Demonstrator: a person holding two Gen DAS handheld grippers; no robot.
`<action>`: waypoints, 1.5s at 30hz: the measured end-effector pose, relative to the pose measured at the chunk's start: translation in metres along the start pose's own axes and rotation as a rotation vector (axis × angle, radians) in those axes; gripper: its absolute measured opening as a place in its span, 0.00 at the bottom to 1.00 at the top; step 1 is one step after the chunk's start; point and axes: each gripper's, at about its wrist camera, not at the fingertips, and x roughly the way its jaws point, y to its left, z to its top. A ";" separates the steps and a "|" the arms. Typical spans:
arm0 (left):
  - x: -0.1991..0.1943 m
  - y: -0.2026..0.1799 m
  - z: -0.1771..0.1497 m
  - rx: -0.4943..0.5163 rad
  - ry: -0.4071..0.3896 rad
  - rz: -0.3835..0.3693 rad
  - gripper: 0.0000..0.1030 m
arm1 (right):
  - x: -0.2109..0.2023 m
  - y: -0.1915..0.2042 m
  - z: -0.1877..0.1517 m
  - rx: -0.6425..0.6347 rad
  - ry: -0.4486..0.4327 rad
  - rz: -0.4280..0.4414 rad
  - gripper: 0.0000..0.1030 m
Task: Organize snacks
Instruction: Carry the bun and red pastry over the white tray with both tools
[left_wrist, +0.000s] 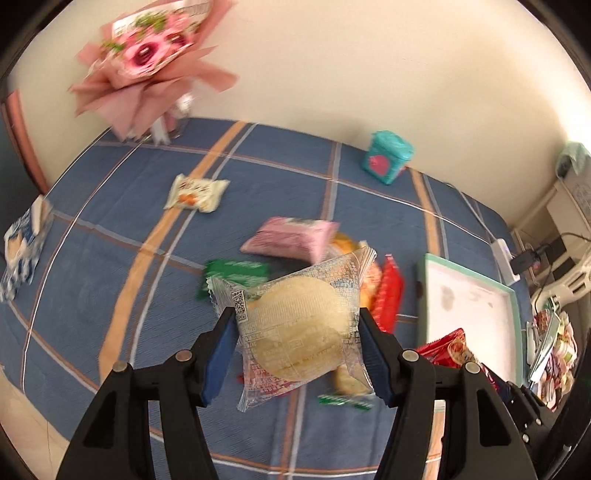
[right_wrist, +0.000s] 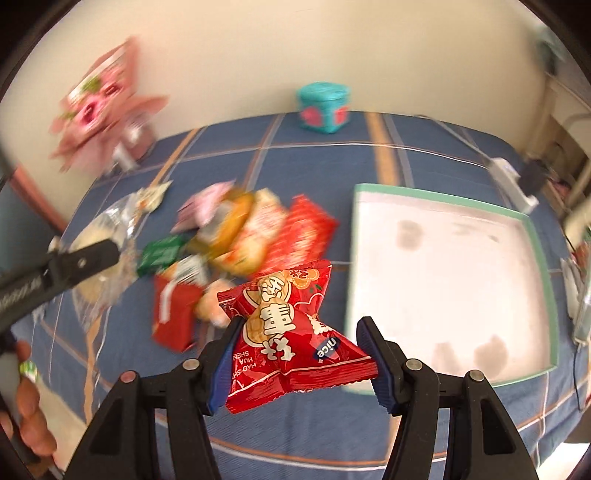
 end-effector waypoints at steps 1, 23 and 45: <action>0.001 -0.009 0.001 0.012 -0.002 -0.005 0.63 | 0.000 -0.008 0.002 0.023 -0.005 -0.012 0.62; 0.070 -0.168 0.003 0.223 0.004 -0.109 0.63 | 0.012 -0.153 0.037 0.405 -0.086 -0.260 0.63; 0.135 -0.231 0.009 0.324 0.056 -0.070 0.64 | 0.041 -0.229 0.072 0.472 -0.054 -0.397 0.63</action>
